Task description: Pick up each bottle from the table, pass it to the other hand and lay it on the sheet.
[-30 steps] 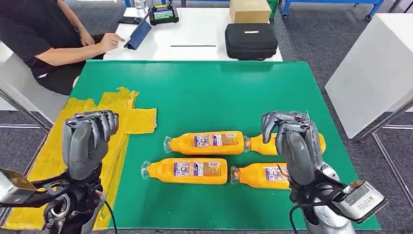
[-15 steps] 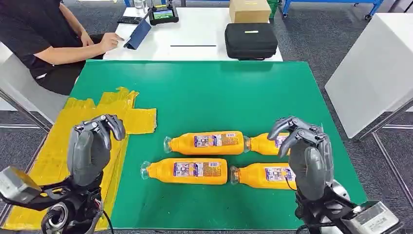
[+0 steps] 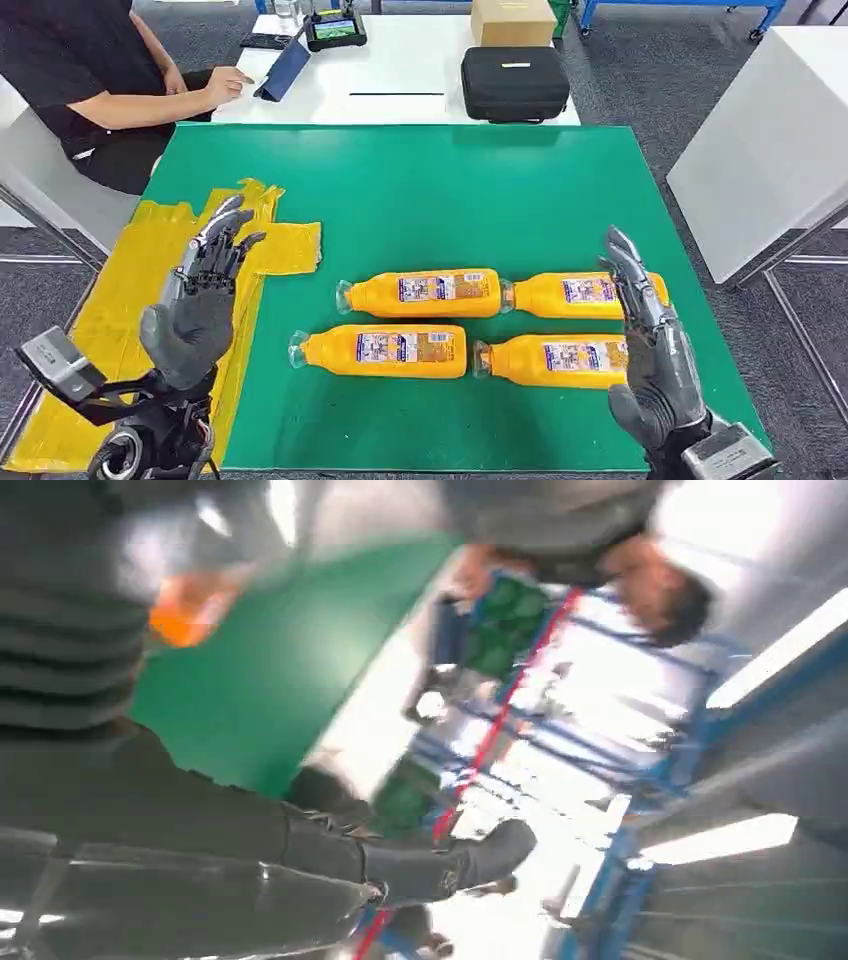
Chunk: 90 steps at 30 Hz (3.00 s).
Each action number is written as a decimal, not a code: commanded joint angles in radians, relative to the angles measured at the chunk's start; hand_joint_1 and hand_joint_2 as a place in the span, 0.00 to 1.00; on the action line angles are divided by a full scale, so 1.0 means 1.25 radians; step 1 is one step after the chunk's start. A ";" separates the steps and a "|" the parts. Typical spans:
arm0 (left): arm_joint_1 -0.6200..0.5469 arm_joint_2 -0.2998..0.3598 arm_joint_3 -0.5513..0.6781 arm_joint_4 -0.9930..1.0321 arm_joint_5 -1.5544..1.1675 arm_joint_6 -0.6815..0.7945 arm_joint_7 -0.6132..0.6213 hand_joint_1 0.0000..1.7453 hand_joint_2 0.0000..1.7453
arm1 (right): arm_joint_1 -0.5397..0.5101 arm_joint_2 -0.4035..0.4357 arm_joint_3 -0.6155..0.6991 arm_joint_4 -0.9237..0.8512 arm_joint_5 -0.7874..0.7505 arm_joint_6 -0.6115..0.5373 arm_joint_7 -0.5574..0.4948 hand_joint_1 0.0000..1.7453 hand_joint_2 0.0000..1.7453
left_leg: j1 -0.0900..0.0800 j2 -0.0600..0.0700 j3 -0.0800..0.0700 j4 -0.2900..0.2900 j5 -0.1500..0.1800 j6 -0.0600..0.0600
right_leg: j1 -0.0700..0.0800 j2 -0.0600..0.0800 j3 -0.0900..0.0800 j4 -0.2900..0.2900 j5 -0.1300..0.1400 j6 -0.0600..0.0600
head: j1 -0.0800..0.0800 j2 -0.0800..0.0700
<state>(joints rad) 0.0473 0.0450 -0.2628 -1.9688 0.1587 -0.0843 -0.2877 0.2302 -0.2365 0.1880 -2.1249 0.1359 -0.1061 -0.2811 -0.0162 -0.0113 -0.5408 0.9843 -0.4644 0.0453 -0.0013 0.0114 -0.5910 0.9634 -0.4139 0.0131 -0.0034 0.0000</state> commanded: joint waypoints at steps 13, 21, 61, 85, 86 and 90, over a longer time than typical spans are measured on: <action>0.049 0.000 0.016 0.026 0.027 -0.002 0.031 0.00 0.00 | 0.130 -0.224 -0.177 0.102 0.545 0.007 0.263 0.00 1.00 | -0.001 0.003 0.001 -0.001 -0.002 0.000 | -0.001 0.002 0.002 -0.001 0.000 0.000 | 0.000 0.000; 0.034 -0.008 0.011 0.028 0.017 -0.012 0.048 0.00 0.00 | 0.072 -0.231 -0.149 0.162 0.541 0.068 0.278 0.00 1.00 | 0.000 0.004 0.003 -0.001 -0.002 -0.001 | 0.000 0.002 0.004 -0.002 0.000 0.000 | 0.000 0.000; -0.066 0.028 -0.063 0.142 0.079 -0.018 0.037 0.00 0.00 | -0.115 -0.294 0.129 0.467 0.445 0.098 0.291 0.00 1.00 | 0.000 0.003 0.004 -0.001 -0.002 -0.001 | 0.000 0.001 0.004 -0.002 0.000 0.000 | 0.000 0.000; -0.114 0.024 -0.107 0.189 0.118 -0.031 0.032 0.00 0.00 | -0.055 -0.387 0.163 0.450 0.400 0.028 0.314 0.00 1.00 | 0.000 0.000 0.003 -0.001 -0.002 0.000 | 0.000 -0.001 0.004 -0.002 0.000 0.000 | 0.000 0.000; -0.117 0.025 -0.107 0.190 0.122 -0.030 0.033 0.00 0.00 | -0.061 -0.391 0.172 0.458 0.398 0.029 0.315 0.00 1.00 | -0.001 0.001 0.002 -0.001 -0.001 0.001 | -0.001 0.000 0.002 -0.001 0.000 0.000 | -0.001 0.000; -0.115 0.031 -0.108 0.191 0.130 -0.024 0.030 0.00 0.00 | -0.095 -0.373 0.204 0.483 0.400 0.026 0.311 0.00 1.00 | -0.001 0.002 0.003 -0.001 -0.001 0.000 | 0.000 0.000 0.003 -0.002 0.000 0.000 | 0.000 0.000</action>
<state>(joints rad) -0.0530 0.0576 -0.3578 -1.8009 0.3044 -0.1244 -0.2514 0.1638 -0.7187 0.3494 -1.6052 0.6390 -0.0690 0.1045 -0.0179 -0.0090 -0.5401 0.9844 -0.4659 0.0481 -0.0026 0.0131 -0.5912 0.9632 -0.4134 0.0136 -0.0038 0.0000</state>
